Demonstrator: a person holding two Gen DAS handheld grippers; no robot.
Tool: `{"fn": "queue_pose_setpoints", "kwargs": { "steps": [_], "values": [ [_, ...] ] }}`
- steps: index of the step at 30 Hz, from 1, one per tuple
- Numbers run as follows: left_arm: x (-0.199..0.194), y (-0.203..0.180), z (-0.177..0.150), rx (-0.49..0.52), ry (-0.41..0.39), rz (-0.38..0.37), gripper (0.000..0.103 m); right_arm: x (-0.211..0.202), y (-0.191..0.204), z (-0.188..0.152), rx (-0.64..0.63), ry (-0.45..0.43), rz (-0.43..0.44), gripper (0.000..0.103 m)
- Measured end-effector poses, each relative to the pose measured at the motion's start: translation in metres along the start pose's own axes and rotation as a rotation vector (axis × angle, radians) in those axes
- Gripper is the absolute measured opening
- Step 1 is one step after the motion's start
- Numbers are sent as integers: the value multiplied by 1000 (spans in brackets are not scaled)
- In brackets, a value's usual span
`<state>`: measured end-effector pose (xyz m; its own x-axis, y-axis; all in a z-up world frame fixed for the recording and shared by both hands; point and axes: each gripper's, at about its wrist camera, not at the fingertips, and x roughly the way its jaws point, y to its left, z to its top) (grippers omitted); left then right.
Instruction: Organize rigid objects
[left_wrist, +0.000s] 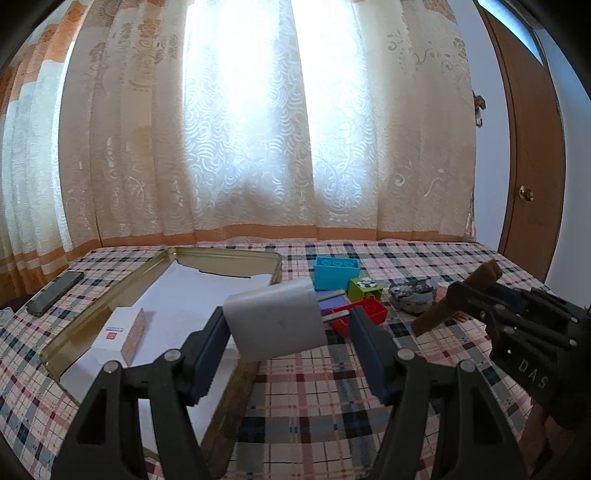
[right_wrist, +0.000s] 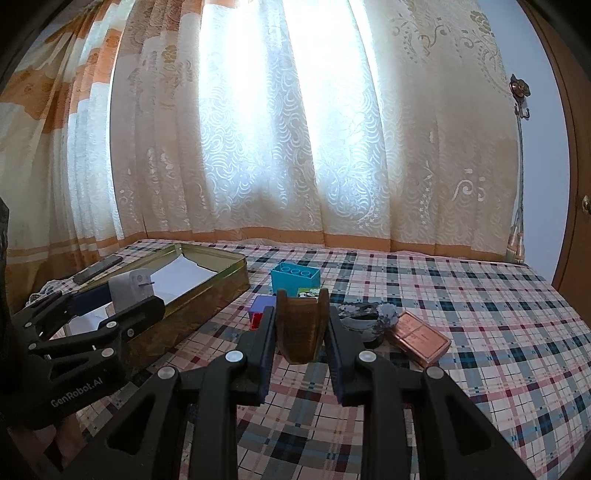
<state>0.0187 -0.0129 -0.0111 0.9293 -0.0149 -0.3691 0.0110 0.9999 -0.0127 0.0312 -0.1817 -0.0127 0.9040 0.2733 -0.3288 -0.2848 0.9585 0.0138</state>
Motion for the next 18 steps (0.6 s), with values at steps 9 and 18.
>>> {"fn": "queue_pose_setpoints", "kwargs": {
  "steps": [9,18],
  "values": [
    [-9,7,-1,-4,-24,20,66,-5,11,0,-18,-35,16,28],
    [-13,11,-2,-4,-36,32,66,-9,21,1,-42,-64,34,28]
  ]
}}
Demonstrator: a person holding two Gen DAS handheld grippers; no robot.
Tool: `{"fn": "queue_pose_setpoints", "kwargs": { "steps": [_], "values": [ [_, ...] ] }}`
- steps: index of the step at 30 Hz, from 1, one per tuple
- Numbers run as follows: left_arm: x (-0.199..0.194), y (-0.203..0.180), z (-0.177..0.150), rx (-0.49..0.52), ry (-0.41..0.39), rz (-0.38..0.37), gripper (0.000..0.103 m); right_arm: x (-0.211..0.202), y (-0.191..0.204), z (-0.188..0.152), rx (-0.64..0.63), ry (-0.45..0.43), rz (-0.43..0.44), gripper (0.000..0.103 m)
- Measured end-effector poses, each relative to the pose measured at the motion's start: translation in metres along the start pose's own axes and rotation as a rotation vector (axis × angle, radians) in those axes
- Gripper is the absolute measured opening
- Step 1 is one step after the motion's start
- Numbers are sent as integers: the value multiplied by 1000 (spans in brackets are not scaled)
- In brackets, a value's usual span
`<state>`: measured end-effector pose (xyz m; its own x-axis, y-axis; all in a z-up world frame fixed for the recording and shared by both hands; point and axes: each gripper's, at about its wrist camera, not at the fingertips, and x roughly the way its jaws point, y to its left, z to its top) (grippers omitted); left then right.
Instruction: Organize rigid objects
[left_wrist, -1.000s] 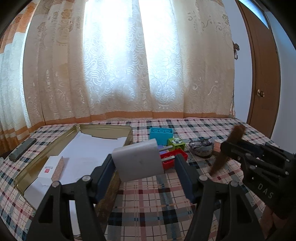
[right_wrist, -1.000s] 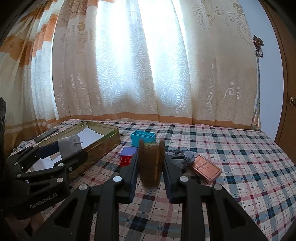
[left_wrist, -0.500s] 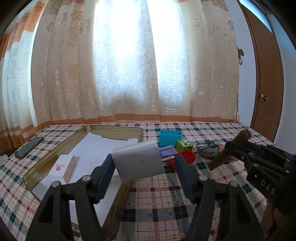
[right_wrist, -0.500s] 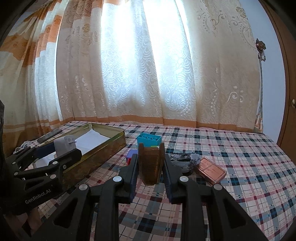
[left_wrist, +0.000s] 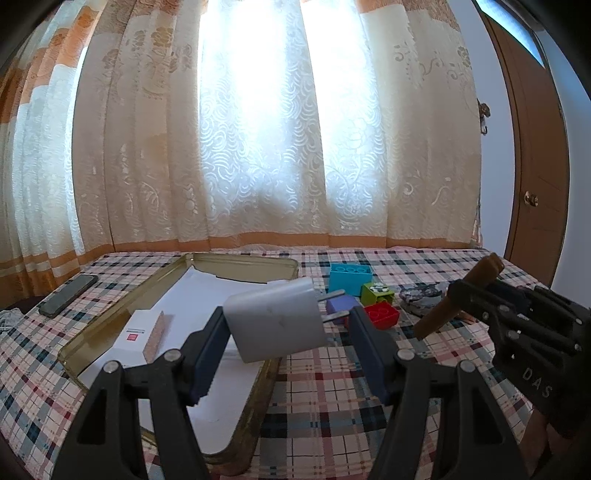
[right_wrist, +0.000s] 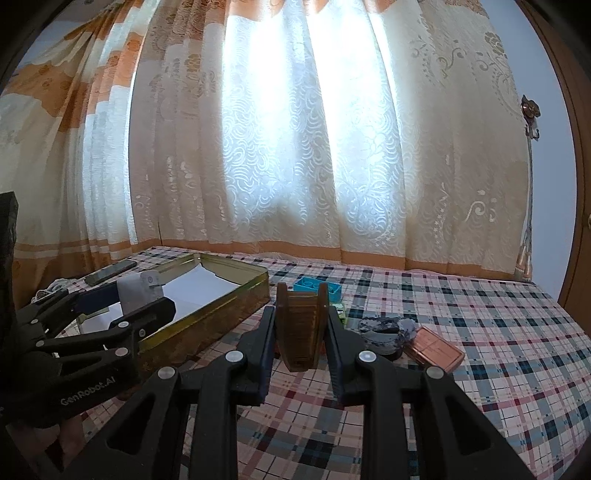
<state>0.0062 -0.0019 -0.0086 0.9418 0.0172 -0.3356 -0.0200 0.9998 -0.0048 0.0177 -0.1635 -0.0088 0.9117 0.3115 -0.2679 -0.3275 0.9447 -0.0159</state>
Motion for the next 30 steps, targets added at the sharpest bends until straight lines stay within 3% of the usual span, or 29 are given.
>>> {"fn": "queue_pose_setpoints", "kwargs": {
  "steps": [30],
  "values": [
    [-14,29,-4,-30,-29,37,66,-1,24,0,-23,-25,48,28]
  ]
}}
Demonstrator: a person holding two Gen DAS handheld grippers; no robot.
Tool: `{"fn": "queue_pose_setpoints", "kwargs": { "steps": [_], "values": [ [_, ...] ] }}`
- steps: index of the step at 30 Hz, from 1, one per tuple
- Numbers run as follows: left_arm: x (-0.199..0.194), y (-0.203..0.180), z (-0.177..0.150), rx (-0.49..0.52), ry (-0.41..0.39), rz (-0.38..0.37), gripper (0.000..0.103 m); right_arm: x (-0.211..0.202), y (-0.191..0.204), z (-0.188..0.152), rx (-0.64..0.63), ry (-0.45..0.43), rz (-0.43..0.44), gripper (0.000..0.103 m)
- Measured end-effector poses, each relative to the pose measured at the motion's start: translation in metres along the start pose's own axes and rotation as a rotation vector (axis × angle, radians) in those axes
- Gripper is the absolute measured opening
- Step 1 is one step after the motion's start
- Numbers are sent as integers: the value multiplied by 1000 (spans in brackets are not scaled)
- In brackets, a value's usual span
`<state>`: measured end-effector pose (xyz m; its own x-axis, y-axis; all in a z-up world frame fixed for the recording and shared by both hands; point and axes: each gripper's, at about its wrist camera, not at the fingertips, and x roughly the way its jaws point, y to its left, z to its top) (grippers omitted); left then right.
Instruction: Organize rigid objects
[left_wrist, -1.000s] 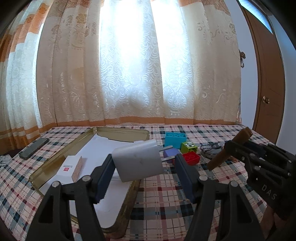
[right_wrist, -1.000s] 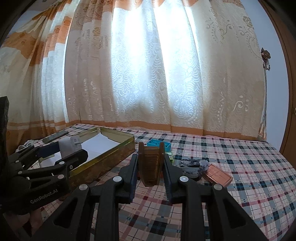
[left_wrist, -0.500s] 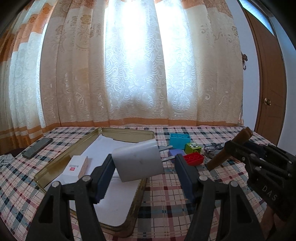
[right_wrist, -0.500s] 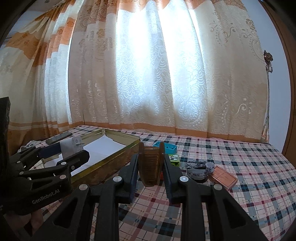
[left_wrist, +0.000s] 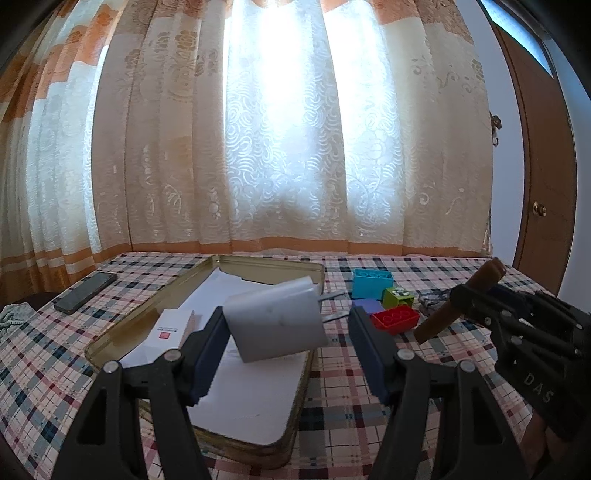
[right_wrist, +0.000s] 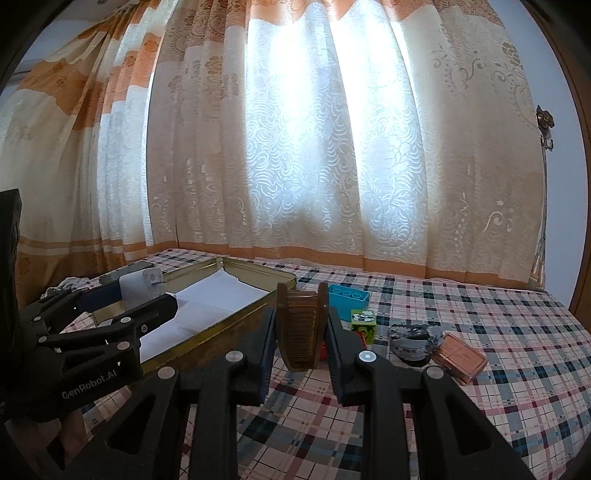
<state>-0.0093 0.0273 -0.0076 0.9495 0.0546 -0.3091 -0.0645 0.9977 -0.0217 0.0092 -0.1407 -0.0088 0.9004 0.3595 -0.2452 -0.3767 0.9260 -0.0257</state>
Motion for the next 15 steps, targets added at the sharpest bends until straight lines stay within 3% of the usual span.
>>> {"fn": "queue_pose_setpoints", "kwargs": {
  "steps": [15],
  "values": [
    [-2,15,0,-18,1,20,66,2,11,1,-6,-6,22,28]
  ]
}}
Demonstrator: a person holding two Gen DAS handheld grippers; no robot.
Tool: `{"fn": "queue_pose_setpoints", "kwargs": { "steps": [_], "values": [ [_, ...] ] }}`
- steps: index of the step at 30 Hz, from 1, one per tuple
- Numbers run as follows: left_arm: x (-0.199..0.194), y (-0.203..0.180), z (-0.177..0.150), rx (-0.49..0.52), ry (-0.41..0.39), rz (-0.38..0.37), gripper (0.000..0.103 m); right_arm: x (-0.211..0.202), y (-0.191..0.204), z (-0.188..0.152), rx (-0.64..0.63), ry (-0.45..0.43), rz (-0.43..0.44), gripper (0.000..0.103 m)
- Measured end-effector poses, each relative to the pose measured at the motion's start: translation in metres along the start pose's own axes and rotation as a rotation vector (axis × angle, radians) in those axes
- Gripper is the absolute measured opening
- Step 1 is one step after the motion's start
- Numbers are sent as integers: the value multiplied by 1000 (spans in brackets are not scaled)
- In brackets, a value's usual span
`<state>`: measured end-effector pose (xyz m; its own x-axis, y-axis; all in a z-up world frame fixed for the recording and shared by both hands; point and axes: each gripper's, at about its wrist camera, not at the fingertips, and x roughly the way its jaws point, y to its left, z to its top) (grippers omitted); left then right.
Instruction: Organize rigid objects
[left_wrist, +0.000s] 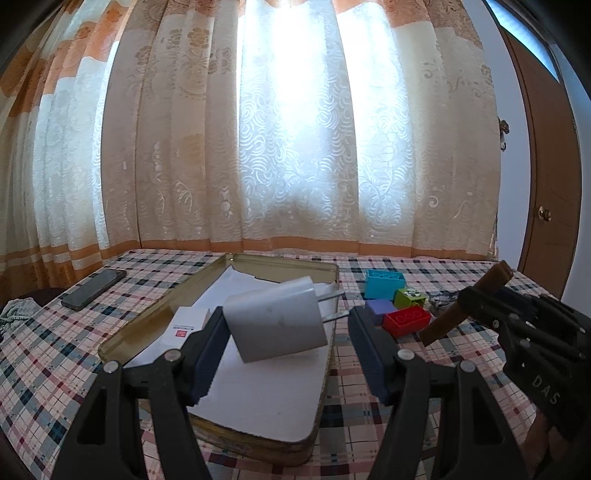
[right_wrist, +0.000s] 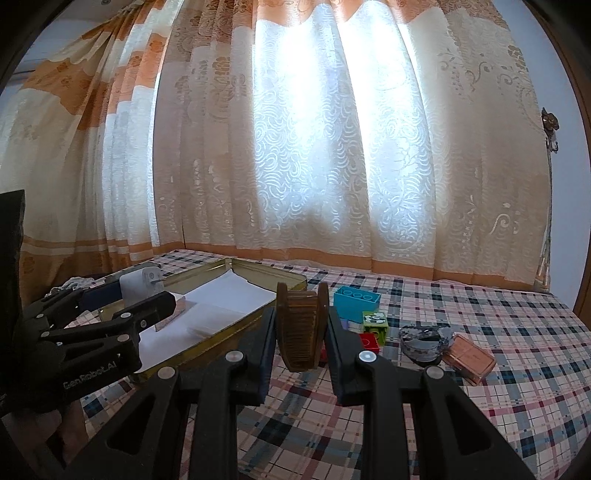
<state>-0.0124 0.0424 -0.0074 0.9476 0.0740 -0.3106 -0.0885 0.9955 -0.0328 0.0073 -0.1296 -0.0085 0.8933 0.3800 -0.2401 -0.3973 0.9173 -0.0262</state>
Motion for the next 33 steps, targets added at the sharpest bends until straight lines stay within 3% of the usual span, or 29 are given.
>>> {"fn": "queue_pose_setpoints", "kwargs": {
  "steps": [33],
  "values": [
    [1,39,-1,-72,31,23,66,9,40,1,-33,4,86,28]
  ]
}}
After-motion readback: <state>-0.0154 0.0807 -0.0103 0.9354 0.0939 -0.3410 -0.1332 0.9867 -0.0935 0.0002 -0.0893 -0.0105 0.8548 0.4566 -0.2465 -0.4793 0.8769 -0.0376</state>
